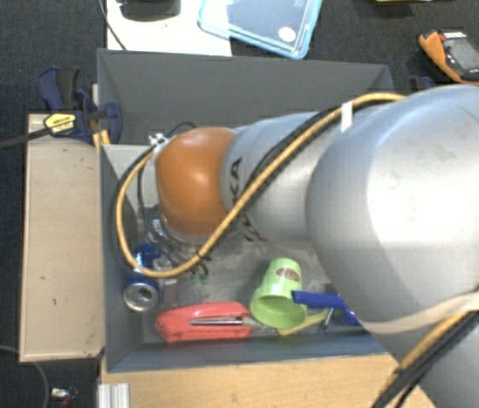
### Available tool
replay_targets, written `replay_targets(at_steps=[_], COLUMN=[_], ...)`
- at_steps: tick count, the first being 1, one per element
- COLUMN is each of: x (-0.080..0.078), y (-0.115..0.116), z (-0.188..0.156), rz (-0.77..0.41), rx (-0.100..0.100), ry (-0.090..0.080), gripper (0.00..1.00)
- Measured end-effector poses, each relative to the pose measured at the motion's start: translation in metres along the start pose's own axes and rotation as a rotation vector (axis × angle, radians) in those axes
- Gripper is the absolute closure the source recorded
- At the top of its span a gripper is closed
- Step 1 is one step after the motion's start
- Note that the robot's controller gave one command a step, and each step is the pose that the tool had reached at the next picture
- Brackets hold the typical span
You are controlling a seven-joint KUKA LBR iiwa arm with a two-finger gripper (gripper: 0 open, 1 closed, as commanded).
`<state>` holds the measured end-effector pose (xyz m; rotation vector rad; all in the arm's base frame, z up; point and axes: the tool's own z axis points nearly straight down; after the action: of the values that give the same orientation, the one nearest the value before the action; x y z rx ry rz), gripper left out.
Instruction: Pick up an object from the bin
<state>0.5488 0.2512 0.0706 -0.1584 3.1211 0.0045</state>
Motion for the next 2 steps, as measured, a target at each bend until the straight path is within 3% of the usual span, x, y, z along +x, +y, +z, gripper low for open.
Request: replay_targets(at_steps=[1, 2], x=[0.0016, 0.003], y=[0.0004, 0.0009], z=[-0.0001, -0.001], rz=[-0.241, -0.288], rx=[0.007, 0.007], ry=[-0.001, -0.004], gripper=[1.0, 1.0])
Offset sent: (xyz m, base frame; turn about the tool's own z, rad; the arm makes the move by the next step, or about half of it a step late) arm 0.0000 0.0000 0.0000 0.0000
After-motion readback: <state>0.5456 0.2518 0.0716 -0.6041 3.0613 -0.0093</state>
